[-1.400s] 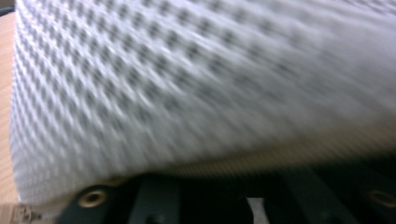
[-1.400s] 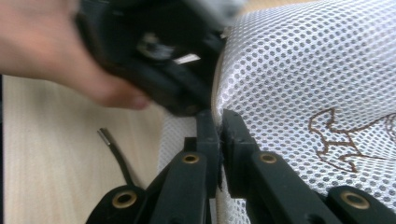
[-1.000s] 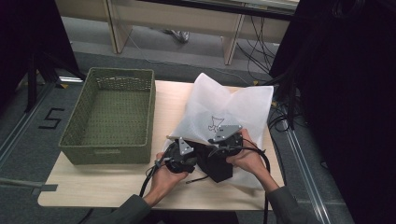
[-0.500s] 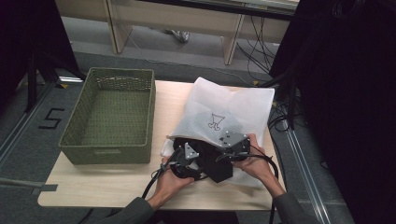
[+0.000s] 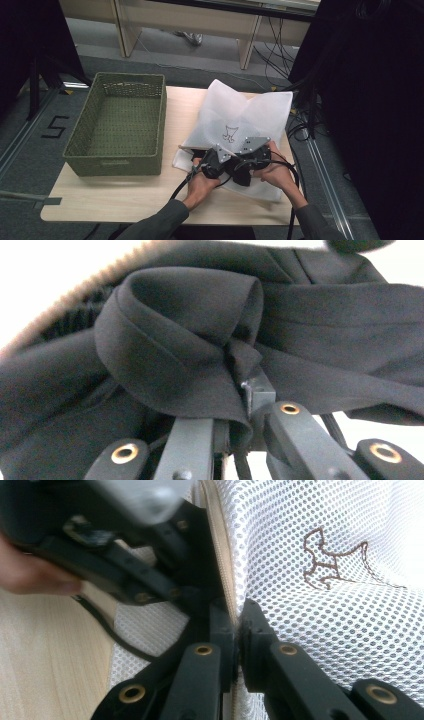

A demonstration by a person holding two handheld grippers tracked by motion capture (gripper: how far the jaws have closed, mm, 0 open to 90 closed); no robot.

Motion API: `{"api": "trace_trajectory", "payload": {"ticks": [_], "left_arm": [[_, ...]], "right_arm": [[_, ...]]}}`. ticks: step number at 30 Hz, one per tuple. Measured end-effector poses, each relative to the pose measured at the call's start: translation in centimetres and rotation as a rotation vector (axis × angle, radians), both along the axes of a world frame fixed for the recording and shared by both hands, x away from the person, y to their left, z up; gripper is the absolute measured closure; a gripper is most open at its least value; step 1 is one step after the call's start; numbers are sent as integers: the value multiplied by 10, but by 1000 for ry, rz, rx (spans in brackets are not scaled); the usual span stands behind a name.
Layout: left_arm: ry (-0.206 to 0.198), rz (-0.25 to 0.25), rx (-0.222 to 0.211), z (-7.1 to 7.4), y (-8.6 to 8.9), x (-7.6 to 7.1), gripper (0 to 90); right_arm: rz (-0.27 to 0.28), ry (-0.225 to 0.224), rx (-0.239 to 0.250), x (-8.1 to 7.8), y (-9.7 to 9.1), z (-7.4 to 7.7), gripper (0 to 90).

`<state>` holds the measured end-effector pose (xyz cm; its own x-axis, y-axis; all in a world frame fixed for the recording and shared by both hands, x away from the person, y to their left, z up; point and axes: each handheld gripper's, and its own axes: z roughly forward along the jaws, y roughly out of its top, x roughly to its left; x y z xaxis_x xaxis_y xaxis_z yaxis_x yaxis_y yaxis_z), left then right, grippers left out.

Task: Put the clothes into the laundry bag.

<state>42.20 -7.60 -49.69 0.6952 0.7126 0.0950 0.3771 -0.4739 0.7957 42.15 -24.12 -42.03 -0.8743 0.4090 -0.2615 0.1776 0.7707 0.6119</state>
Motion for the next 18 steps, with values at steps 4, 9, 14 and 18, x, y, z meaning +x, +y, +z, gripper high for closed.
{"api": "trace_trajectory", "payload": {"ticks": [4, 9, 14, 18], "left_arm": [[-27, 64, -34, 6, -3, 15, 841], [-58, 104, -24, 4, -5, 30, 836], [-29, 80, -9, -1, -6, 28, 777], [10, 4, -3, 6, 6, 13, 545]], "right_arm": [[1, 21, 22, -1, -2, 2, 872], [12, 6, 24, 1, -2, 3, 873], [12, 24, 33, 1, -2, 1, 874], [-4, 44, 47, 1, -3, 1, 872]]}}
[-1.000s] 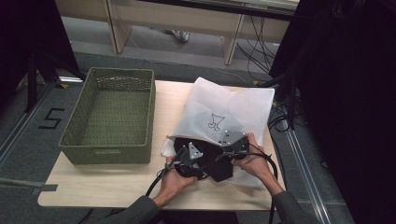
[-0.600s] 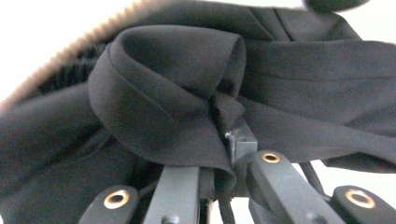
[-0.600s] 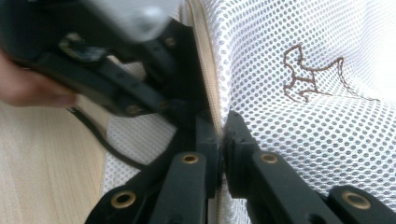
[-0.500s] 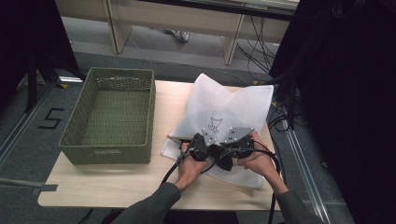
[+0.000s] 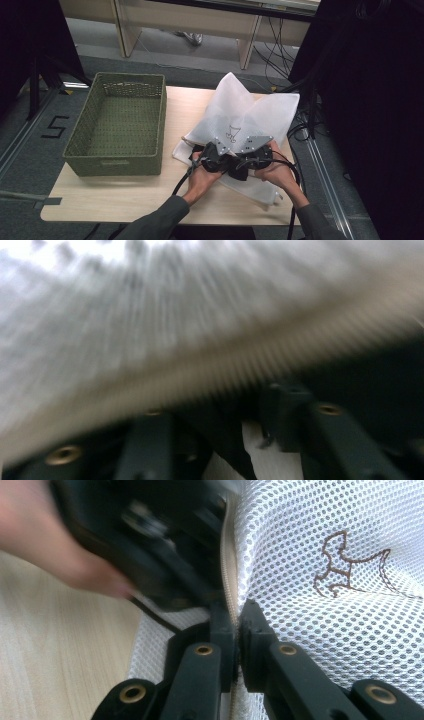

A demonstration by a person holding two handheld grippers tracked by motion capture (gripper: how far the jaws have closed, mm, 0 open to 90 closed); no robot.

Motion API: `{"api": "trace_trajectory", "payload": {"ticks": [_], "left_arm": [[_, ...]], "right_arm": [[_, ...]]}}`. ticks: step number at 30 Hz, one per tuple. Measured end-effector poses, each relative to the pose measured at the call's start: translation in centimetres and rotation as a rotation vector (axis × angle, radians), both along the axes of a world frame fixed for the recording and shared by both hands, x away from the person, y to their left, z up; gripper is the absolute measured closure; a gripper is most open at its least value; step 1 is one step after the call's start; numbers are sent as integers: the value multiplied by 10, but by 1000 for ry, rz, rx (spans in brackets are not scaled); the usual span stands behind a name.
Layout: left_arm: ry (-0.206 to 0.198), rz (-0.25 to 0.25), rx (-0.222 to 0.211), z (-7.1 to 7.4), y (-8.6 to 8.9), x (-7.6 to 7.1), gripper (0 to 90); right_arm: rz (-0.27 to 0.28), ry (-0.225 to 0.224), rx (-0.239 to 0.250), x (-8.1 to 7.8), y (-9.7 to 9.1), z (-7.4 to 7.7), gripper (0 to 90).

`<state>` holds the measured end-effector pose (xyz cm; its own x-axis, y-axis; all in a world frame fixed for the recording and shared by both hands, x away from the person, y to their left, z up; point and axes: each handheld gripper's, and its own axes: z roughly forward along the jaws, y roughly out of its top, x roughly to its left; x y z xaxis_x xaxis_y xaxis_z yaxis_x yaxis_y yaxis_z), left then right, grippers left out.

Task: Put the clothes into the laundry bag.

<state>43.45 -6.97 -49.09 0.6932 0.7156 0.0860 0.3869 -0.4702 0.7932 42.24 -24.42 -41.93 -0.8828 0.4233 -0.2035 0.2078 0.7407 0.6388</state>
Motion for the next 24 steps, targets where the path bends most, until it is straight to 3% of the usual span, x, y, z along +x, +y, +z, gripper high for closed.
{"api": "trace_trajectory", "payload": {"ticks": [2, 4, 5, 7, 9, 13, 15, 17, 22, 24], "left_arm": [[48, -8, -30, 4, 17, -16, 462], [59, -16, -32, 5, 23, -20, 398], [84, -24, -24, 6, 29, -25, 398], [92, -59, 15, 7, 44, -34, 365], [117, -64, 8, 5, 48, -40, 354], [156, -56, -7, -3, 52, -48, 345], [164, -62, 3, -7, 51, -50, 344], [179, -76, 16, -12, 47, -52, 343], [187, -106, 36, -20, 38, -53, 370], [170, -119, 40, -19, 36, -54, 412]], "right_arm": [[8, -5, -3, 1, -1, -1, 872], [16, 1, -6, 2, 0, -1, 872], [16, 1, -6, 2, 0, -1, 872], [30, -18, -9, 3, 0, -1, 871], [22, -3, -8, 2, 0, -1, 871], [18, -15, -8, 3, 0, -2, 870], [7, 5, 0, 1, 0, -1, 870], [7, -5, -6, 1, 0, -1, 870], [13, 0, 1, 0, 0, 0, 870], [34, -8, 7, 0, 1, 1, 870]]}}
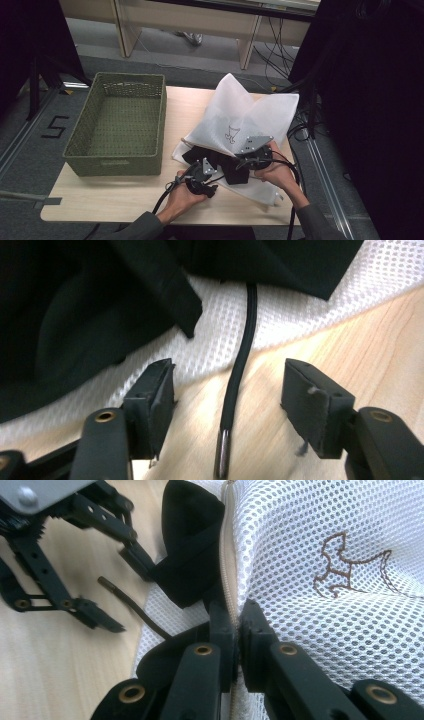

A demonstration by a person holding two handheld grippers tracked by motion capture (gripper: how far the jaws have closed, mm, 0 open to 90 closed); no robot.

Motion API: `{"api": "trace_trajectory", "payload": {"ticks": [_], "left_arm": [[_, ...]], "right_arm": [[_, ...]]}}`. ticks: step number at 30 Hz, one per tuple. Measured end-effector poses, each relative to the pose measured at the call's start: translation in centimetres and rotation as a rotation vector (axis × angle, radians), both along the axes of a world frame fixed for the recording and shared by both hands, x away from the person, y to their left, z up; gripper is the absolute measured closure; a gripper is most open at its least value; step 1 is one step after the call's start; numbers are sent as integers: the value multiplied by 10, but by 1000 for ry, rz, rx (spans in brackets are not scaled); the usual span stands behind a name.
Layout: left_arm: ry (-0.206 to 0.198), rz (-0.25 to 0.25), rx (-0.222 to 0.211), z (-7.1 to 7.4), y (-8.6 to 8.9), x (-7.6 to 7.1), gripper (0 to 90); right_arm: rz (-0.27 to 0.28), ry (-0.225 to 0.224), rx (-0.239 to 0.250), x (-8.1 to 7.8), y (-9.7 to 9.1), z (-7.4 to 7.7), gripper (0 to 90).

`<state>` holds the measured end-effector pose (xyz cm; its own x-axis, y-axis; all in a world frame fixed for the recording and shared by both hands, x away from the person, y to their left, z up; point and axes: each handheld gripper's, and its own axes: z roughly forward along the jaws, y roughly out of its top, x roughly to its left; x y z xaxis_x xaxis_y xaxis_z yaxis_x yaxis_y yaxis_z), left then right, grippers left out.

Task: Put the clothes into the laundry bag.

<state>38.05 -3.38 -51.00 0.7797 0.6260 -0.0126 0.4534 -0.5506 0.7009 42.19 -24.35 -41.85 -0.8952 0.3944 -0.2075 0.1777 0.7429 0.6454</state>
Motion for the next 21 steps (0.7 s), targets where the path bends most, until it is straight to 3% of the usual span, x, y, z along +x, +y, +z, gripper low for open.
{"api": "trace_trajectory", "payload": {"ticks": [1, 4, 7, 11, 18, 21], "left_arm": [[2, -13, -2, 0, 0, 0, 452], [-35, -17, 17, 1, -1, 0, 698], [-67, -19, 20, 3, -1, 3, 848], [-81, -20, 16, 10, -10, 6, 857], [-98, -39, 28, 19, -25, 18, 857], [-103, -3, 8, 16, -29, 26, 855]], "right_arm": [[-10, 14, 3, -2, 0, 0, 870], [7, 17, -1, -3, 2, 1, 871], [-1, 20, 0, -6, 3, 2, 871], [23, 12, 2, -7, 5, 3, 871], [45, 44, 16, -15, 10, 3, 871], [45, 53, 20, -17, 9, 1, 871]]}}
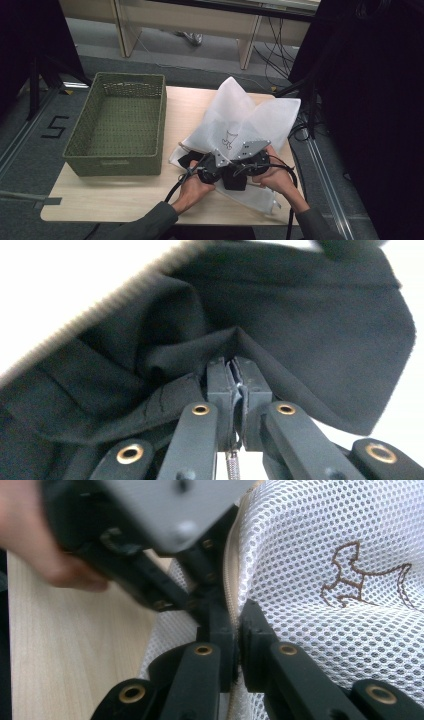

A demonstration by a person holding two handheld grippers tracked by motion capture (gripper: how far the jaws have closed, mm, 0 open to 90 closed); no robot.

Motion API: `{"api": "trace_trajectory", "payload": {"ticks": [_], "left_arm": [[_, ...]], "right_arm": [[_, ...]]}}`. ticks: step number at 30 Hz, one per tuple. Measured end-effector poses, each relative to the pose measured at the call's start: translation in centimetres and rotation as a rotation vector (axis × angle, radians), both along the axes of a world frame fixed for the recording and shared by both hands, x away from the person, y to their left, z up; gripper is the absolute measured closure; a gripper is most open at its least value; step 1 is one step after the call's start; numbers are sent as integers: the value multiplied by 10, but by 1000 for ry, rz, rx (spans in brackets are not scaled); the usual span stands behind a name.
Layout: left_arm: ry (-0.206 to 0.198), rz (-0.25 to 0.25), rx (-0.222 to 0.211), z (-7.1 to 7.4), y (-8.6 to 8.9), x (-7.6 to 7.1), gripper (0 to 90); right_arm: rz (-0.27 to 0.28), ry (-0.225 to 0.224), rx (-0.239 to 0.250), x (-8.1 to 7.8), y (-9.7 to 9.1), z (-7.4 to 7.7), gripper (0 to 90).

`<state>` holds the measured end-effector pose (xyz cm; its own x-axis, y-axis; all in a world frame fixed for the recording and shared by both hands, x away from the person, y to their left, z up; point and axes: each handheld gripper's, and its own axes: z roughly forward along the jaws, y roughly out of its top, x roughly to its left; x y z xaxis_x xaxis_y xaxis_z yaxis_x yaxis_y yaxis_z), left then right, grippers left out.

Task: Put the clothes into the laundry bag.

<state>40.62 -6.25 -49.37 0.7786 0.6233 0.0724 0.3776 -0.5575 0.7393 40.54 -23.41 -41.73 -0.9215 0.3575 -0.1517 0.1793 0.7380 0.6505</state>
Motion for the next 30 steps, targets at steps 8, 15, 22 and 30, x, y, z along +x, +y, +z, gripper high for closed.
{"api": "trace_trajectory", "payload": {"ticks": [8, 15, 22, 30], "left_arm": [[-15, 74, -9, -2, -10, 19, 847], [-6, 110, -42, -5, -16, 25, 834], [25, 28, -28, 0, -3, 13, 580], [-13, 53, -32, 17, 44, -12, 316]], "right_arm": [[29, 9, -7, -2, -1, -3, 871], [18, 14, -11, -3, -2, -5, 871], [20, 6, 5, -1, -4, -5, 870], [4, 17, 6, -1, -6, -5, 867]]}}
